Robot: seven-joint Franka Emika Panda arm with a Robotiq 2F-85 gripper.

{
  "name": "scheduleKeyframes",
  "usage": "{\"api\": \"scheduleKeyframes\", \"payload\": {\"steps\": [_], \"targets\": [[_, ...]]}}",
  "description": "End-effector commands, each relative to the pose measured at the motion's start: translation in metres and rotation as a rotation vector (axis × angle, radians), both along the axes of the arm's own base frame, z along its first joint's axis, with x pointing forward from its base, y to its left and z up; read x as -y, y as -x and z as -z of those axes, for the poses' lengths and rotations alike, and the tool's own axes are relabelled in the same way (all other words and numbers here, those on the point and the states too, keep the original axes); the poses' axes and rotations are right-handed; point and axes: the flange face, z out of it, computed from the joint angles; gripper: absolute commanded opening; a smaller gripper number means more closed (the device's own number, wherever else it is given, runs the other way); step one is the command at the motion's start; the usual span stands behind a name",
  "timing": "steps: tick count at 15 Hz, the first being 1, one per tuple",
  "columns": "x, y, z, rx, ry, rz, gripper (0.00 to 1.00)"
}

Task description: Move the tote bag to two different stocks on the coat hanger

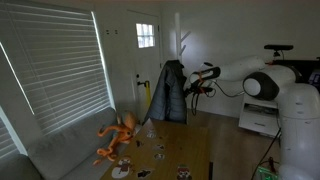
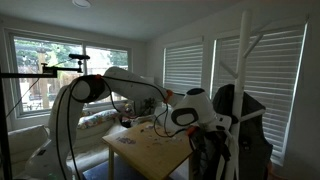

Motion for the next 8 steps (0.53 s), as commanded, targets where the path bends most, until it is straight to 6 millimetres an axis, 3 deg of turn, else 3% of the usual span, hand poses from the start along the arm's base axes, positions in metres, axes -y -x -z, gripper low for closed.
{"api": "scheduleKeyframes", "payload": {"steps": [1,3,4,5,7,8], "targets": [[0.001,-0.008,0.005,0.044,-0.005,0.009,0.63],[0.002,-0.011,0.008,0.053,-0.001,0.009,0.47],[0.003,-0.012,0.009,0.055,0.002,0.009,0.49],[0.003,-0.013,0.011,0.056,0.002,0.007,0.81],[0.001,-0.015,0.015,0.055,0.003,0.002,0.80],[0.000,-0.017,0.016,0.054,-0.001,-0.001,0.85]]}}
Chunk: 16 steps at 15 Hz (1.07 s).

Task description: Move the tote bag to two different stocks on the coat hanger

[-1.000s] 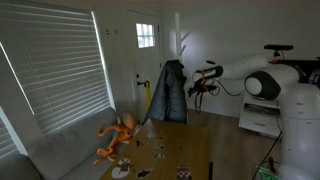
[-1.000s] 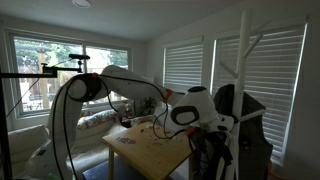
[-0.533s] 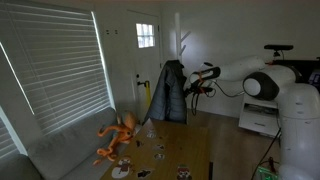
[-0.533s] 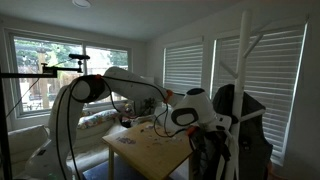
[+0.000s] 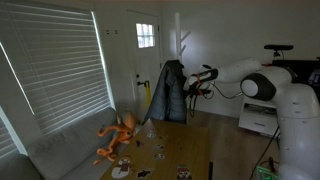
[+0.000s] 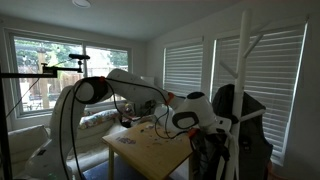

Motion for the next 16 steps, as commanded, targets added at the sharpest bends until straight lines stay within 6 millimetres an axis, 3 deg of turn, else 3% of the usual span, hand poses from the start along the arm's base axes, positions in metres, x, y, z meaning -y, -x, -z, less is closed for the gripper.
{"api": "scheduleKeyframes", "payload": {"steps": [1,2,4,11,16], "targets": [[0.003,-0.006,0.004,0.024,-0.004,-0.009,0.89],[0.003,-0.007,0.004,0.025,-0.003,-0.010,0.58],[0.003,-0.008,0.002,0.032,0.004,-0.011,0.53],[0.010,-0.005,-0.013,0.055,0.022,-0.006,0.03],[0.003,-0.001,-0.029,0.066,0.027,-0.012,0.01]]}}
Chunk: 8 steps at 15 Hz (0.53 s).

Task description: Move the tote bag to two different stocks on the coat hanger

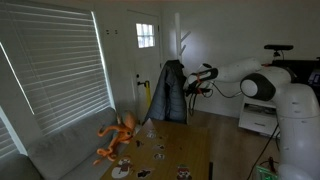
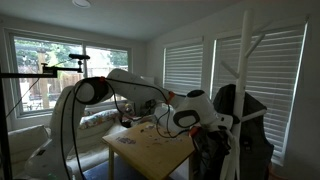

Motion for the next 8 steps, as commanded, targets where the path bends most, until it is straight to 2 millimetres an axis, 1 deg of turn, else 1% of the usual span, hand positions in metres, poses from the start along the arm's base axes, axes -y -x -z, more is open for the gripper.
{"api": "scheduleKeyframes", "payload": {"steps": [1,3,8], "targets": [[-0.004,0.004,-0.022,0.039,0.005,-0.018,0.01],[-0.010,0.007,-0.034,0.053,0.024,-0.023,0.01],[-0.016,0.018,-0.060,0.083,0.048,-0.006,0.01]]}}
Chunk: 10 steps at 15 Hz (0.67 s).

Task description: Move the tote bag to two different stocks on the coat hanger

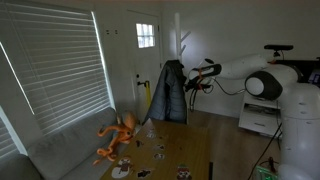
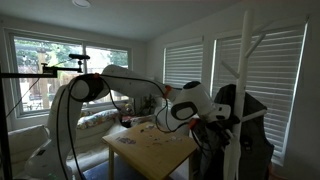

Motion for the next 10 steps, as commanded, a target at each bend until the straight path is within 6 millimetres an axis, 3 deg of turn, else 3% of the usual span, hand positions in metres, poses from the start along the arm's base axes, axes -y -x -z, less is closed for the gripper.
{"api": "scheduleKeyframes", "payload": {"steps": [1,10], "targets": [[-0.008,0.014,-0.023,0.032,0.017,0.010,0.01],[-0.018,0.039,-0.049,0.061,0.034,0.042,0.01]]}}
